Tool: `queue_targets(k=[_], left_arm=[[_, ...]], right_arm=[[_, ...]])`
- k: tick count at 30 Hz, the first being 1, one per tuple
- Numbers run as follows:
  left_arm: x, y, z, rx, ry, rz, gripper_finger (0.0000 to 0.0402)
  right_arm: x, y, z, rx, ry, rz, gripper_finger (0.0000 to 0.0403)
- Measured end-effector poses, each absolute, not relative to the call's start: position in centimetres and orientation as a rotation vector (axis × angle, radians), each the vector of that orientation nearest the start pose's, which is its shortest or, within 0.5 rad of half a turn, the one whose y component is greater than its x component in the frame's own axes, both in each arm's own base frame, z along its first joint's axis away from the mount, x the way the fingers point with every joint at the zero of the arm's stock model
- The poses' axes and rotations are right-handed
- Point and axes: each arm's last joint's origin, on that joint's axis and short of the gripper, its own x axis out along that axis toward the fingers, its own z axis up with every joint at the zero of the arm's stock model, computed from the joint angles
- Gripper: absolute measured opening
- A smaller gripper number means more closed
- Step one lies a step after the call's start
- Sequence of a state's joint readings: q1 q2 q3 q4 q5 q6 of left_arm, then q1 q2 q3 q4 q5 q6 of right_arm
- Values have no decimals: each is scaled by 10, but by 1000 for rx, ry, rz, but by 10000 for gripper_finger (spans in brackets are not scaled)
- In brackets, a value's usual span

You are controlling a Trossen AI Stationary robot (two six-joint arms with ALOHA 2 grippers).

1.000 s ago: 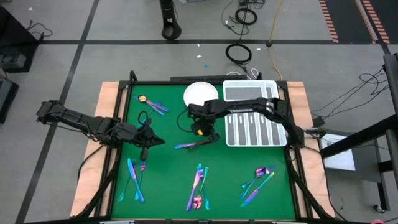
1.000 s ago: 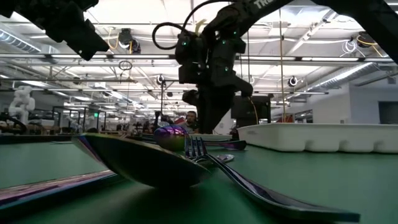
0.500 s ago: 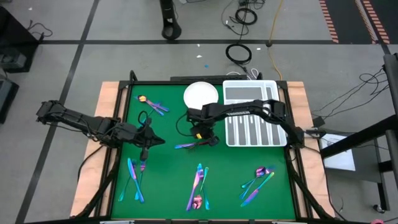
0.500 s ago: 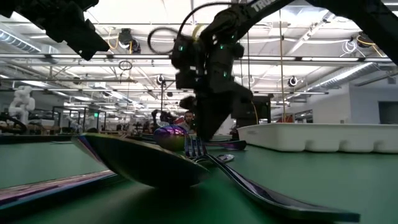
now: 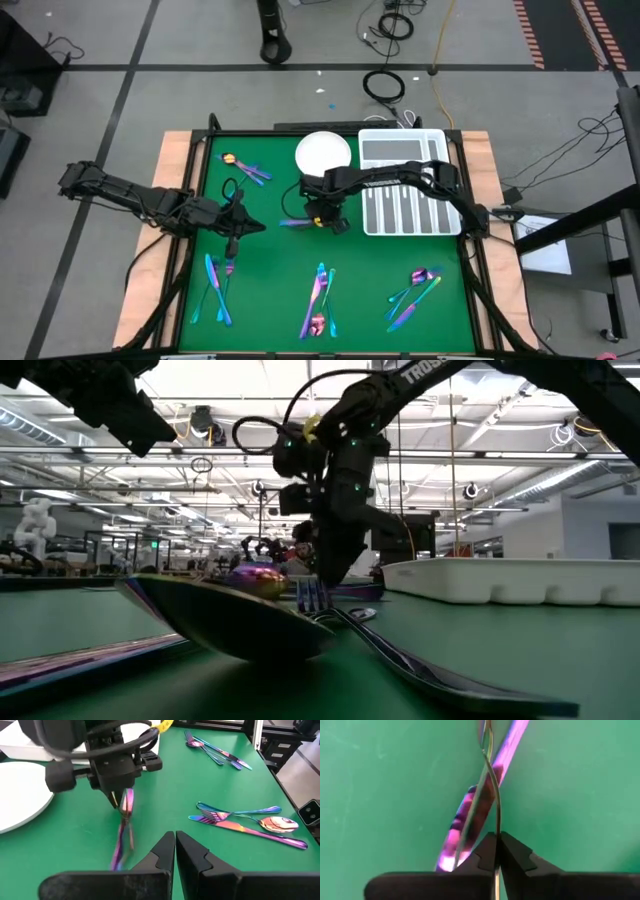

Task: Sort silverware
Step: Put the iridescent spoon into the white silverware tray

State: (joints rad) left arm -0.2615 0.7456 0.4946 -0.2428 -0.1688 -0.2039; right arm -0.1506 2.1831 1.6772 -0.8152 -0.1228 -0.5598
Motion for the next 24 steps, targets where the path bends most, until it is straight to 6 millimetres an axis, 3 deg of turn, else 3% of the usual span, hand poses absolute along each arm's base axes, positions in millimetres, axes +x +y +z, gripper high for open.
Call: queue_targets(k=[6,9,12,17,20,24], left_arm=[[159,-38,235,-97,483,-42,17],[159,-38,235,-122,480,-36,17],[161,-38,236,-131,444,-40,17],[170,-41,229,-78,314,-75,17],[178,-44,227,-14,144,-112,17],[187,-46,242,11,-140,-136,17]], right_arm=[[422,-55,219,-240,1148,254,1],[408,-52,255,-170,1087,222,1],[386,-48,281,-74,985,296,1],[349,-36,289,70,708,441,1],[339,-28,292,127,409,518,0],[333,-17,292,169,91,545,0]])
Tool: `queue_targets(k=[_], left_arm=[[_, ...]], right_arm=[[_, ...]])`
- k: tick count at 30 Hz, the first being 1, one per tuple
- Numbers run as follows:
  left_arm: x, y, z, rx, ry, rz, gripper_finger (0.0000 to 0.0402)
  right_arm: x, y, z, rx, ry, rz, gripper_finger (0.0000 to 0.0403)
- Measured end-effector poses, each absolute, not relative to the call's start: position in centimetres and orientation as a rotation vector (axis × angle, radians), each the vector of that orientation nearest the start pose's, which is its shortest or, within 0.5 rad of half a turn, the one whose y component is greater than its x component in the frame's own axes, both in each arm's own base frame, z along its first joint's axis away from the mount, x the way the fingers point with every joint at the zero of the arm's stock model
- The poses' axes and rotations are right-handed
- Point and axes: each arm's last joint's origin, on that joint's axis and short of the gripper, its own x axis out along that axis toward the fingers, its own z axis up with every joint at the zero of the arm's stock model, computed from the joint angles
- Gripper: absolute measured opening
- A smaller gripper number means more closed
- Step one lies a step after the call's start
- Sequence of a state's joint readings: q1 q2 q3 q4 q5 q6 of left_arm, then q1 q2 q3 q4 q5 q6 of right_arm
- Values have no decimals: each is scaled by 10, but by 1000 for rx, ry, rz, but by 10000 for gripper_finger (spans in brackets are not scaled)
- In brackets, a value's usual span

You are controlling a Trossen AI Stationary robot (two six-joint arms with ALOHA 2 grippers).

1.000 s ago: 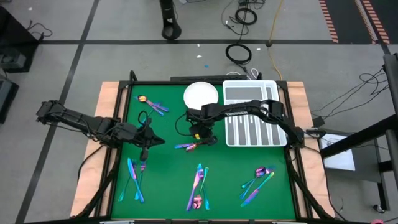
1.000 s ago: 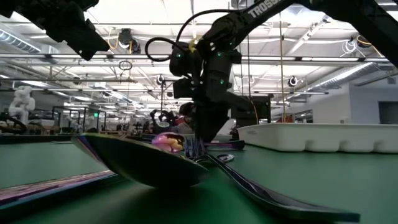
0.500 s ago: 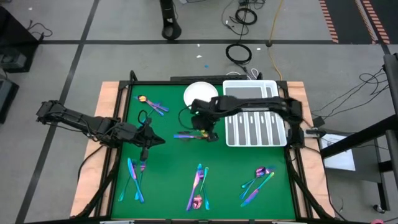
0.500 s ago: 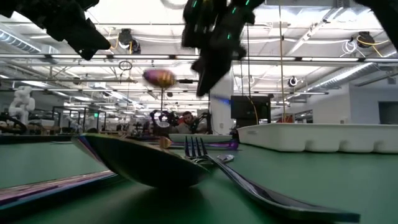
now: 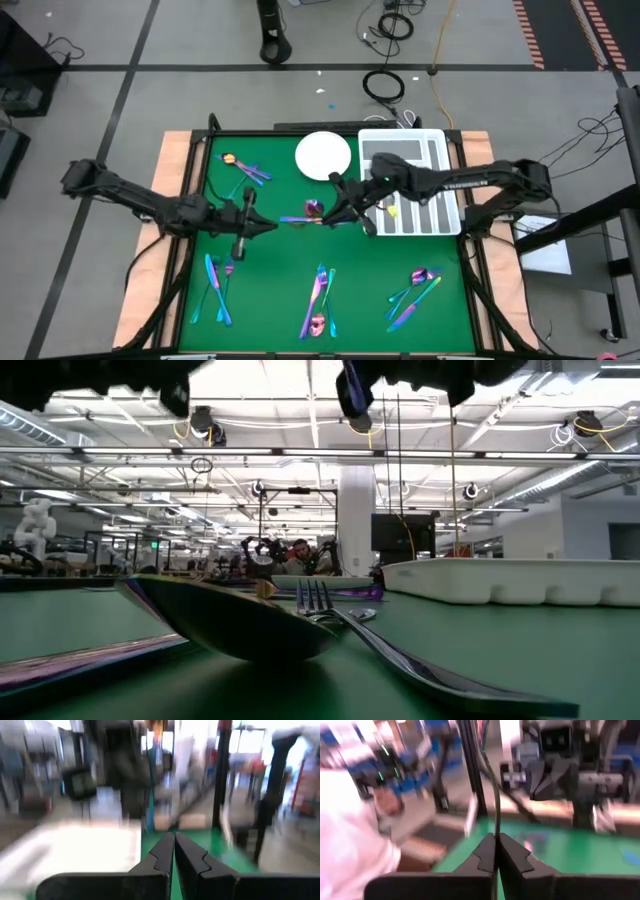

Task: Sort silverware
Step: Put the iridescent spoon into the white silverware tray

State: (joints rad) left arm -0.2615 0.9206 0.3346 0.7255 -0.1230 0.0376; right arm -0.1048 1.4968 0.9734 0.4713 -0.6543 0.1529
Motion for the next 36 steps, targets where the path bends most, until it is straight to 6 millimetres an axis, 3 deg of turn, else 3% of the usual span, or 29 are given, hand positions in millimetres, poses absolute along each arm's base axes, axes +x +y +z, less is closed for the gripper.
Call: queue_targets(k=[3,7,12,17,23,29,36], left_arm=[[196,-48,246,-6,-234,-126,20],[218,-50,244,-3,-189,-107,43],[243,-53,250,0,-174,-89,104],[250,-52,253,6,-123,-19,162],[246,-48,243,-34,30,83,180],[245,-47,232,-32,139,111,180],[244,-47,232,-28,145,113,180]], right_arm=[[333,-12,289,182,2,531,0],[340,-6,282,169,12,476,0],[341,-1,282,135,17,411,0],[338,1,274,160,142,275,0],[295,-6,282,137,409,-208,0],[245,-11,289,250,539,-633,0],[215,-19,272,332,717,-916,0]])
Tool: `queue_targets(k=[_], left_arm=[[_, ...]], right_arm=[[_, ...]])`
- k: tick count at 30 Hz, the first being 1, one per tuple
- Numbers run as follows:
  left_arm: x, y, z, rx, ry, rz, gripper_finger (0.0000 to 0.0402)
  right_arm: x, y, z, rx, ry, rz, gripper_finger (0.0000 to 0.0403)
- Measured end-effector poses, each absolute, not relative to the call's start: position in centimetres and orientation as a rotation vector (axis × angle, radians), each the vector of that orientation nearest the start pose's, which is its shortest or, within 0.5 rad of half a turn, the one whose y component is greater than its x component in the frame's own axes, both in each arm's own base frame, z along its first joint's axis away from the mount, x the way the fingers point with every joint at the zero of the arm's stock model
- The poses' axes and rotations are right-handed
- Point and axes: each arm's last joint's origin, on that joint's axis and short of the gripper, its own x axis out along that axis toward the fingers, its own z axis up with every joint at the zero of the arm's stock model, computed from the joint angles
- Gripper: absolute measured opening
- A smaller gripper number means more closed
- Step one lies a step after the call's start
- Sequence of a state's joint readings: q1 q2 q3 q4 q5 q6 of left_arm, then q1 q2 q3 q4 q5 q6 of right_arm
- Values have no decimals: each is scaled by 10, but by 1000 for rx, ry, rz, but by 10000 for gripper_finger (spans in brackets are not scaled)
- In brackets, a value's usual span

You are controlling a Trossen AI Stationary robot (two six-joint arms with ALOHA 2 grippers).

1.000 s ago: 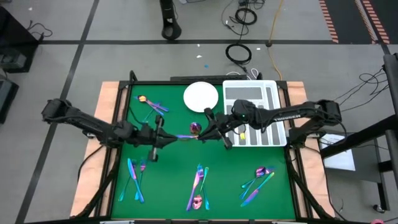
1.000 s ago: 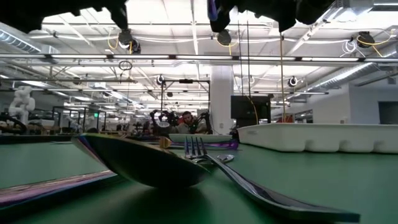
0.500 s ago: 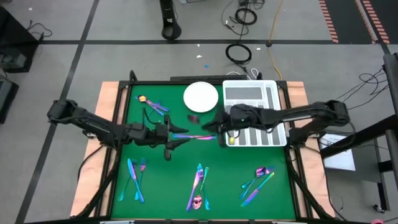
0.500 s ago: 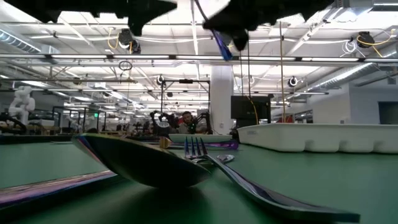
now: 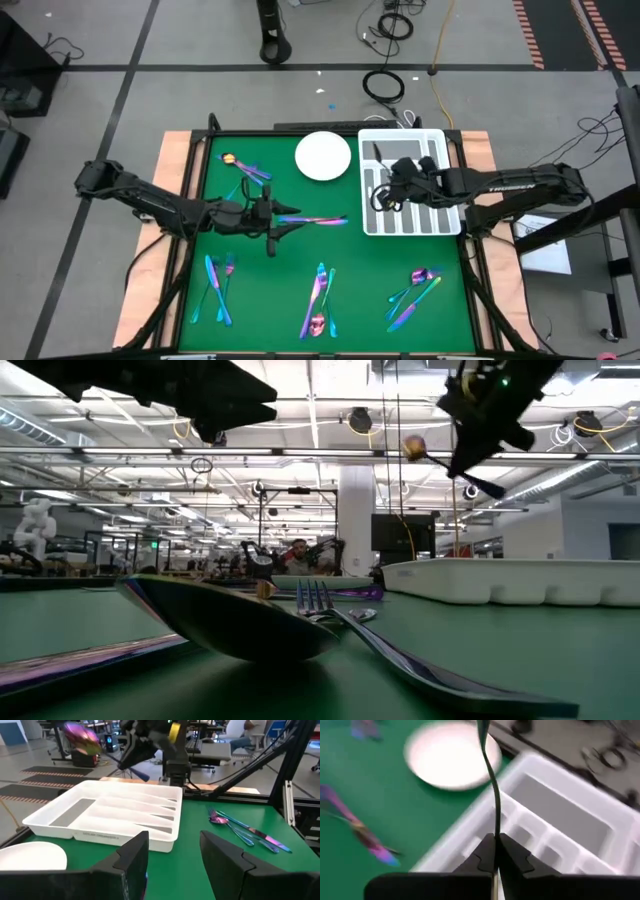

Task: Sort silverware
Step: Put the iridescent spoon into the white silverware tray

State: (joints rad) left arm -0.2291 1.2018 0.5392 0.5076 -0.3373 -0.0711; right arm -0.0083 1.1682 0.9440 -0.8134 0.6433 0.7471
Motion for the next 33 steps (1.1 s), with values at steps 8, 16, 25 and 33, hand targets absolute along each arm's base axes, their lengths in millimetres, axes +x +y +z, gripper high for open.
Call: queue_targets(k=[8,16,25,33], left_arm=[[237,-44,227,-38,241,167,180],[223,-43,211,-150,442,213,180],[219,-44,206,-134,487,267,180],[220,-44,207,-86,482,252,180]], right_arm=[[205,-31,257,424,897,-1028,0],[204,-55,239,521,1165,-1145,0],[212,-77,224,541,1495,-1351,0],[222,-83,196,490,1634,-1433,0]])
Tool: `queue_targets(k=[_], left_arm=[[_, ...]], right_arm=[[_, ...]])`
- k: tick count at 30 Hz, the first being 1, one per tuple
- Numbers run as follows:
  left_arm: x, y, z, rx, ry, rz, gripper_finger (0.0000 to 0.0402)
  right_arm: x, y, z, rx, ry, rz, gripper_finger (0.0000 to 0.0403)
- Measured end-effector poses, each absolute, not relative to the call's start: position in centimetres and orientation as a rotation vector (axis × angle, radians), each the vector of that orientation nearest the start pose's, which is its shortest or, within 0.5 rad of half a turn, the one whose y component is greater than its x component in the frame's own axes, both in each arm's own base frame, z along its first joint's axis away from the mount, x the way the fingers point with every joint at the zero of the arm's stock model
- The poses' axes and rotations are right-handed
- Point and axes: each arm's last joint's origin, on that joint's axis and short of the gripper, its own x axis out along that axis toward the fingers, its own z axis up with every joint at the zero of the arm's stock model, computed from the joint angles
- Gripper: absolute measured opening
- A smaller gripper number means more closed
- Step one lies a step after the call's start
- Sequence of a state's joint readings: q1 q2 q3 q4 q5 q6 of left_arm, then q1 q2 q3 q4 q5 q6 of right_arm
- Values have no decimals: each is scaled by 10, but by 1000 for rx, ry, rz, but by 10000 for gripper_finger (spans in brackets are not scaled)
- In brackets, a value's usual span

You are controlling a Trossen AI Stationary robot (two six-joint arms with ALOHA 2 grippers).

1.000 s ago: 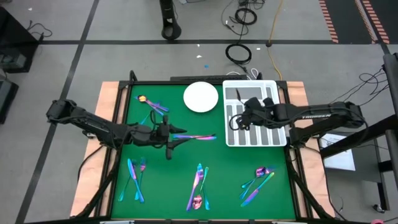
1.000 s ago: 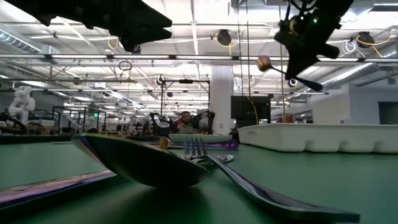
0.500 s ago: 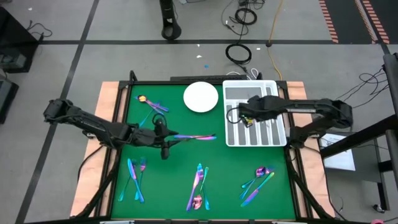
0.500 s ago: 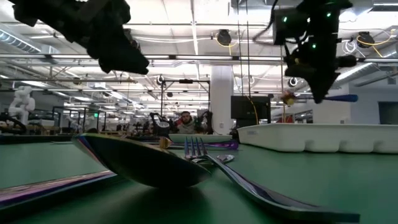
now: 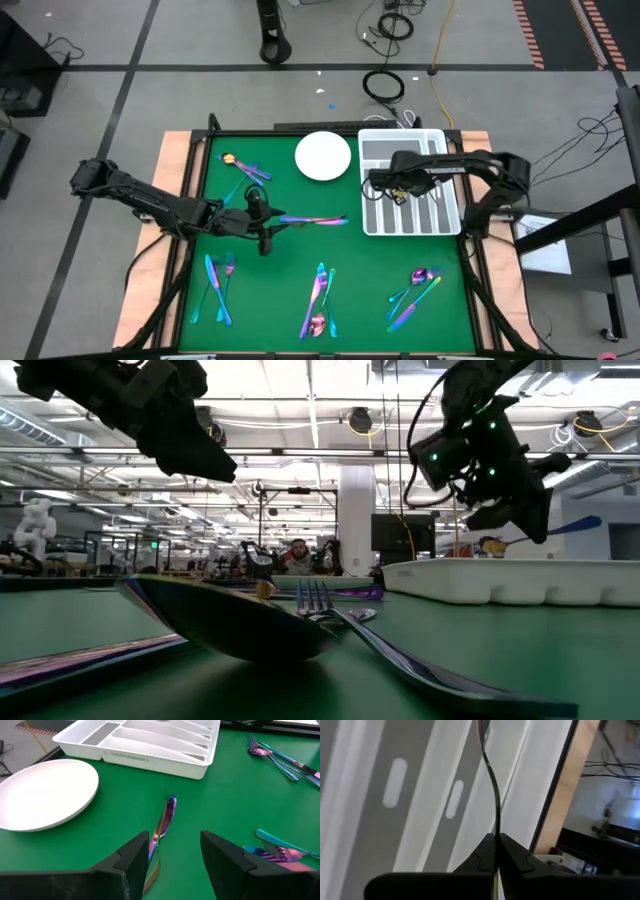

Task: Sort silverware
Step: Put the iridescent spoon into the white silverware tray

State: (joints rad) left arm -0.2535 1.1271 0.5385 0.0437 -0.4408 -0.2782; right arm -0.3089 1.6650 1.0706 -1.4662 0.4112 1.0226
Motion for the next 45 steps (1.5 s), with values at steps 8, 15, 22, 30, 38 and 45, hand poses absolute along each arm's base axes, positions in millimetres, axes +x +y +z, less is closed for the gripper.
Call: queue_targets(k=[8,15,22,30,38,45], left_arm=[[220,-45,207,-86,489,231,180],[220,-45,207,-94,487,232,180],[220,-47,207,-93,487,222,180],[219,-48,207,-92,487,220,180],[219,-48,207,-91,487,219,180],[219,-48,207,-91,487,219,180]], right_arm=[[223,-85,175,417,1816,-1535,0],[227,-91,158,402,1863,-1528,0],[222,-101,145,424,1807,-1540,1],[226,-101,141,471,1785,-1487,40],[226,-100,140,496,1817,-1445,102],[231,-94,149,498,1892,-1384,145]])
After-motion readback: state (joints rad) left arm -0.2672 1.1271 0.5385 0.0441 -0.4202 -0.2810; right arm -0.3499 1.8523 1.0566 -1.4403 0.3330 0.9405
